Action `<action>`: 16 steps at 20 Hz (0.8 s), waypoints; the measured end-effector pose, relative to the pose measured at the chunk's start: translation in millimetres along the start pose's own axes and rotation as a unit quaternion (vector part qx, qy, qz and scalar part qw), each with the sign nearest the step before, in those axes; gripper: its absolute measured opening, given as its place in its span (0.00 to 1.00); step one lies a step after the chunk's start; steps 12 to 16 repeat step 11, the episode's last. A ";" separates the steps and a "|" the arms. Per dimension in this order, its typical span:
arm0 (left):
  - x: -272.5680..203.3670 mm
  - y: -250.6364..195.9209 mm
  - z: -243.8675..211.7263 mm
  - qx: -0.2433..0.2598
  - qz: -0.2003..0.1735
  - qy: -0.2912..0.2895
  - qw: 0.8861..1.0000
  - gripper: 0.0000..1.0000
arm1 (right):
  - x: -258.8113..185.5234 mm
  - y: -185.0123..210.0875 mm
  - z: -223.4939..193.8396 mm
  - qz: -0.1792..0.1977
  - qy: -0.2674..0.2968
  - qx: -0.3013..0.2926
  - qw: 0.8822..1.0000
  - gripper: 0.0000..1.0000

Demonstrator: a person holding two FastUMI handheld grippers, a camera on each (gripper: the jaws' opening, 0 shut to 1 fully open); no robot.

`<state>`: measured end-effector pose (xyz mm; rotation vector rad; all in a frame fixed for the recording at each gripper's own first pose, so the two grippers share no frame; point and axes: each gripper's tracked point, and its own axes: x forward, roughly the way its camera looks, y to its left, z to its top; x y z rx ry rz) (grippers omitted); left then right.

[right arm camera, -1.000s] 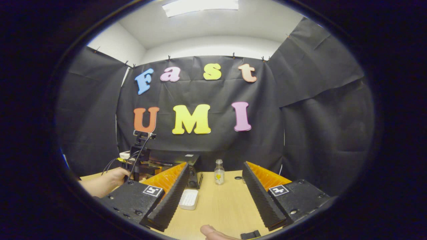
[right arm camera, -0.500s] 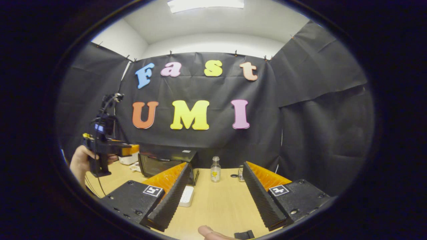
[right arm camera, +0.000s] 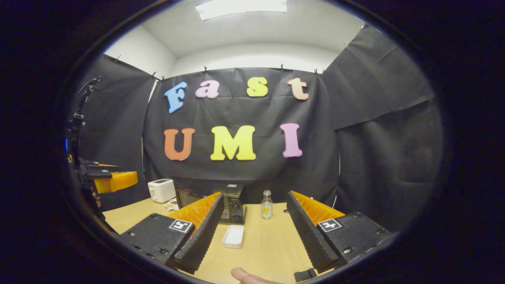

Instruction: Open the electric oven with the left hand, put the food in, and close the electric oven.

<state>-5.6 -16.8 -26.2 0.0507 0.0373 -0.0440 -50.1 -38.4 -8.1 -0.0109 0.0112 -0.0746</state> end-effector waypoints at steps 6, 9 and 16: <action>-37.7 6.4 -9.4 -0.011 0.035 -0.017 0.999 0.96 | -10.1 24.5 23.3 0.003 -0.024 -0.016 1.000 1.00; -50.3 10.2 -17.4 -0.016 0.039 -0.021 0.999 0.96 | -11.9 42.7 20.4 0.027 -0.020 -0.005 0.999 1.00; -55.2 8.1 -25.8 -0.033 0.029 -0.014 0.999 0.96 | -8.6 41.8 14.6 0.028 -0.014 -0.008 0.999 1.00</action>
